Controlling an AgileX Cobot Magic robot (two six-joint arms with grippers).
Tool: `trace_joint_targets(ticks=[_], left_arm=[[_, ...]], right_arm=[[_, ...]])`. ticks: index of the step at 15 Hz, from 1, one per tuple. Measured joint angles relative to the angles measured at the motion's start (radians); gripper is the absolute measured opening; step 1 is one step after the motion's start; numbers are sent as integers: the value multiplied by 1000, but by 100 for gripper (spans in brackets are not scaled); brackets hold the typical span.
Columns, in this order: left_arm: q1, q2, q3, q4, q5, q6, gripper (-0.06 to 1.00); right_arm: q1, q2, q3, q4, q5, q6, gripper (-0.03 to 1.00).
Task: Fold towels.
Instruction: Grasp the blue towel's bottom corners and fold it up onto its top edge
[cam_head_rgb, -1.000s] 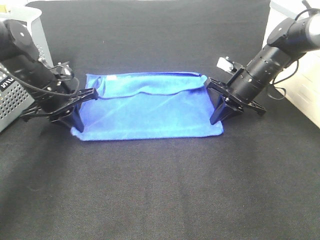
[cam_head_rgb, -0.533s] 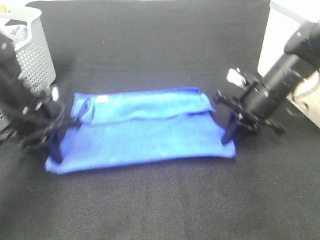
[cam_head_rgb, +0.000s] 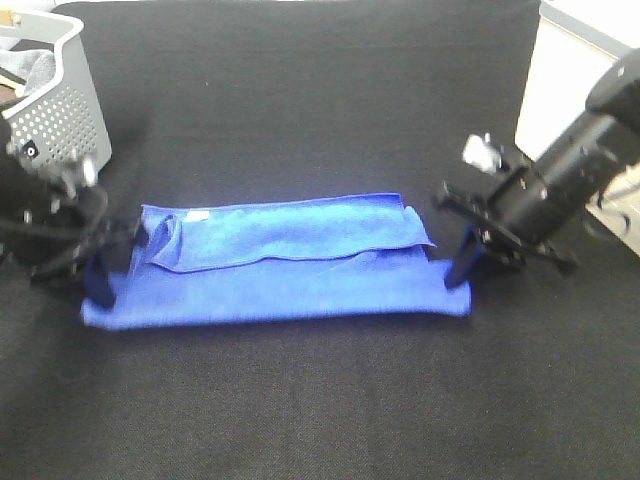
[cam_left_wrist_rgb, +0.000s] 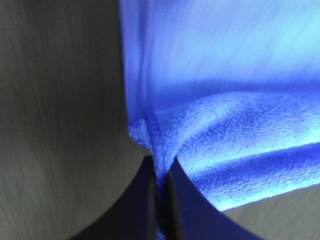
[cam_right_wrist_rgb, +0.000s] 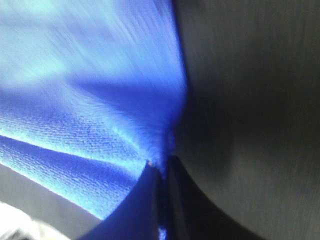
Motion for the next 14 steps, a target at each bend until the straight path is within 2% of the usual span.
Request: trace_joint_targets(ticks=[3, 7, 11, 14], left_arm=[[0, -1, -54, 6, -44, -4, 1], [0, 40, -179, 19, -153, -15, 1], [0, 207, -334, 21, -142, -20, 1], [0, 309, -439, 21, -67, -23, 2]], right_arm=[[0, 5, -88, 3, -9, -1, 0], [0, 121, -322, -4, -2, 0, 0], [-1, 257, -452, -30, 13, 4, 0], [-1, 306, -471, -35, 14, 4, 3]])
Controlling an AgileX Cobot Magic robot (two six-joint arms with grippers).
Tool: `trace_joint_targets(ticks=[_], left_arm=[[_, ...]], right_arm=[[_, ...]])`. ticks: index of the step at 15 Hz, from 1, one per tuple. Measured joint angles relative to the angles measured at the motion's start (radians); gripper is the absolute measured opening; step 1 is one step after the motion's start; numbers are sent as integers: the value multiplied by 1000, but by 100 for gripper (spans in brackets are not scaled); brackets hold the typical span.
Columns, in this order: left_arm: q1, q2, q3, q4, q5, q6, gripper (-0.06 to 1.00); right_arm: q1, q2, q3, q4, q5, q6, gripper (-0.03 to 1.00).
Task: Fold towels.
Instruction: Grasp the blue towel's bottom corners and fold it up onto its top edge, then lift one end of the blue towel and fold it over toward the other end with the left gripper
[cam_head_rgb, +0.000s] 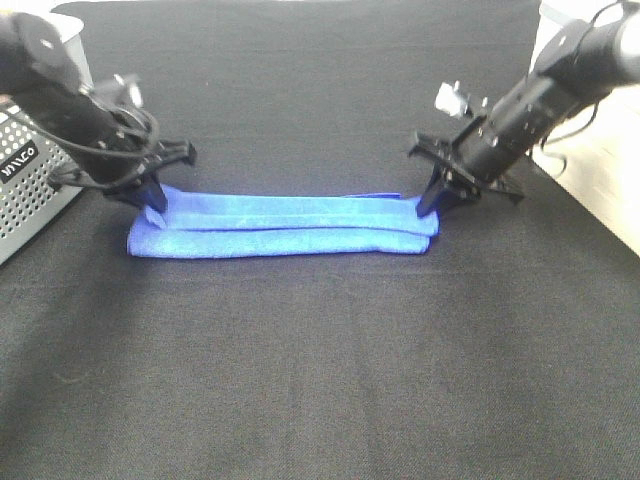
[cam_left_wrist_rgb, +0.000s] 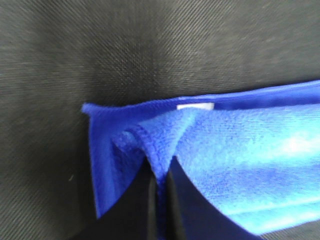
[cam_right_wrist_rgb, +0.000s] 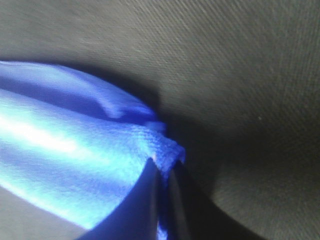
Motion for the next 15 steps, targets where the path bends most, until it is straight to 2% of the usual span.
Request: trace_joint_targets(ticks=[1, 2, 3, 4, 5, 6, 7, 10, 15], left_arm=[[0, 22, -24, -2, 36, 0, 5], [0, 40, -47, -2, 75, -2, 20], [0, 41, -58, -2, 91, -4, 35], [0, 41, -68, -2, 103, -11, 53], [0, 40, -76, -1, 113, -30, 67], [0, 37, -78, 10, 116, -54, 73], [0, 35, -79, 54, 118, -90, 75], [0, 34, -79, 181, 153, -194, 76], [0, 51, -79, 144, 115, -205, 76]], right_arm=[[0, 6, 0, -2, -2, 0, 11], [0, 6, -3, -3, 0, 2, 35], [0, 4, -10, -3, 6, 4, 51], [0, 4, -21, -4, 27, 4, 65], [0, 4, -31, -5, 49, 4, 73], [0, 3, -34, -6, 63, 4, 76], [0, -7, -34, -8, 74, 4, 77], [0, -35, -34, -12, 81, 4, 78], [0, -41, -34, -15, 81, 4, 78]])
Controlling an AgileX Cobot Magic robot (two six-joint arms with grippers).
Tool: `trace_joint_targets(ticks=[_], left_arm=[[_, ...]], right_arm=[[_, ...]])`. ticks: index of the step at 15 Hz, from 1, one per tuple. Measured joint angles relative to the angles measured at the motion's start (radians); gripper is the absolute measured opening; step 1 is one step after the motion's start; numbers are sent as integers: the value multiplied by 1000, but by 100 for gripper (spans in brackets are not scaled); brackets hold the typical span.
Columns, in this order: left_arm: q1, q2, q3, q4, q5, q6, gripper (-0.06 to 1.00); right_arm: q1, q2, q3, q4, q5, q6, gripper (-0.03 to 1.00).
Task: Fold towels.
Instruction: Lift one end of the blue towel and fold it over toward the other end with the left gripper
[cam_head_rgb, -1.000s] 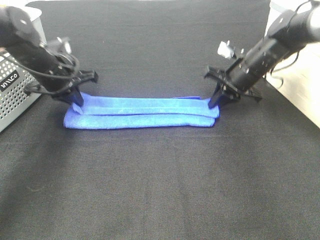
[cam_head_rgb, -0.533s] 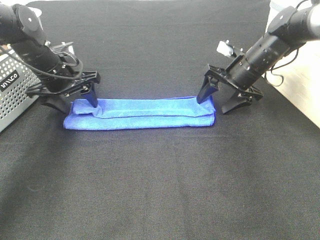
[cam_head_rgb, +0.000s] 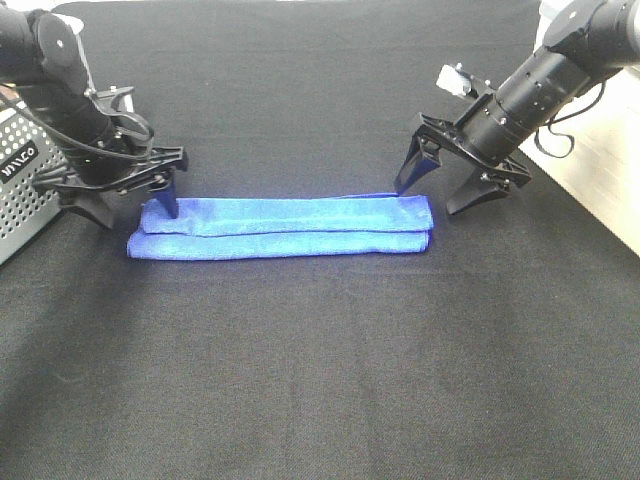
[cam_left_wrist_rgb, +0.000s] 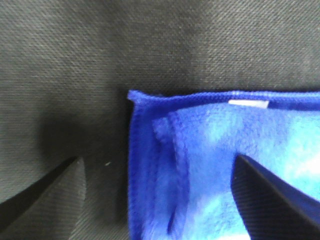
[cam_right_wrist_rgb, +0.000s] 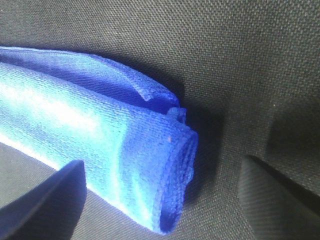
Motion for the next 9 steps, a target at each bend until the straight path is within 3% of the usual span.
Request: trace_joint_targets(ticks=[4, 5, 6, 8, 9], left_arm=[[0, 36, -3, -31, -1, 0, 73], [0, 41, -5, -62, -4, 0, 59], [0, 41, -5, -62, -4, 0, 59], [-3, 47, -5, -105, -18, 0, 15], [-3, 47, -5, -105, -18, 0, 15]], right_arm=[[0, 0, 0, 0, 0, 0, 78], [0, 0, 0, 0, 0, 0, 78], [0, 0, 0, 0, 0, 0, 78], [0, 0, 0, 0, -1, 0, 78], [0, 0, 0, 0, -1, 0, 78]])
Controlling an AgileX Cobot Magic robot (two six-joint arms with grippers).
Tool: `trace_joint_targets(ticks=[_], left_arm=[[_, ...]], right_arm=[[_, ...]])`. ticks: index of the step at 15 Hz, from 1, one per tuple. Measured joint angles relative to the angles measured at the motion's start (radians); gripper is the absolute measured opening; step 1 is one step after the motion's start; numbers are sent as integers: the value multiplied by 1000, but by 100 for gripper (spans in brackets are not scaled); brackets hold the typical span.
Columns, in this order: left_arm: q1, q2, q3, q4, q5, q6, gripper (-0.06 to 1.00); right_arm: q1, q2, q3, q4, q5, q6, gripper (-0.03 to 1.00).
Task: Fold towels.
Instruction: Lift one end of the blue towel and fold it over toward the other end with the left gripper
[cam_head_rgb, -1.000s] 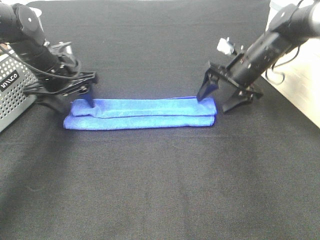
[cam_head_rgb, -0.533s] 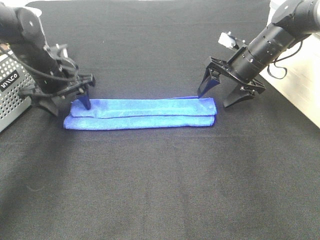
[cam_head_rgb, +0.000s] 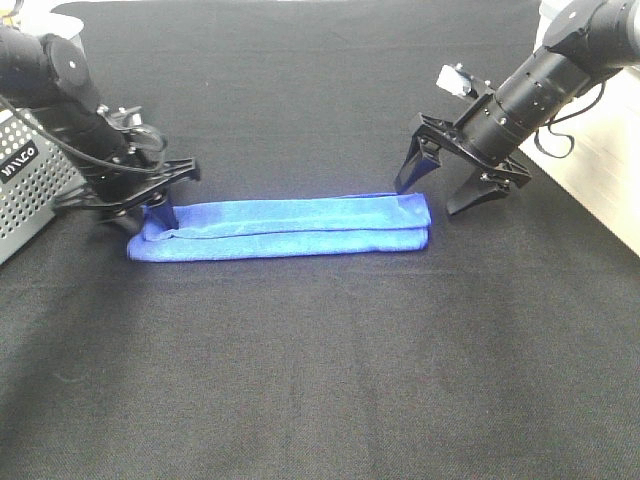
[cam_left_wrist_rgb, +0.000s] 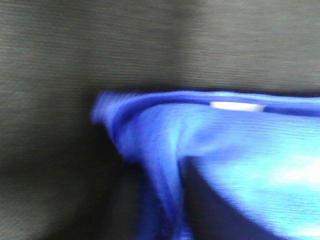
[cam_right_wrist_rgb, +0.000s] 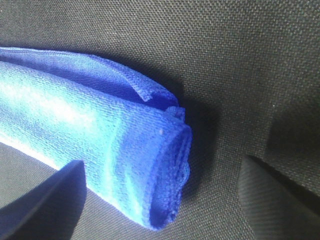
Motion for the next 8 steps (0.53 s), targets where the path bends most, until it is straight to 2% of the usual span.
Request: trace_joint_targets(ticks=[1, 4, 8], left_arm=[[0, 0, 0, 0, 0, 0, 6], [0, -10, -1, 52, 11, -3, 6], [0, -98, -50, 282, 155, -42, 6]], right_arm=[[0, 0, 0, 0, 0, 0, 78], [0, 0, 0, 0, 0, 0, 78], [0, 0, 0, 0, 7, 7, 78]])
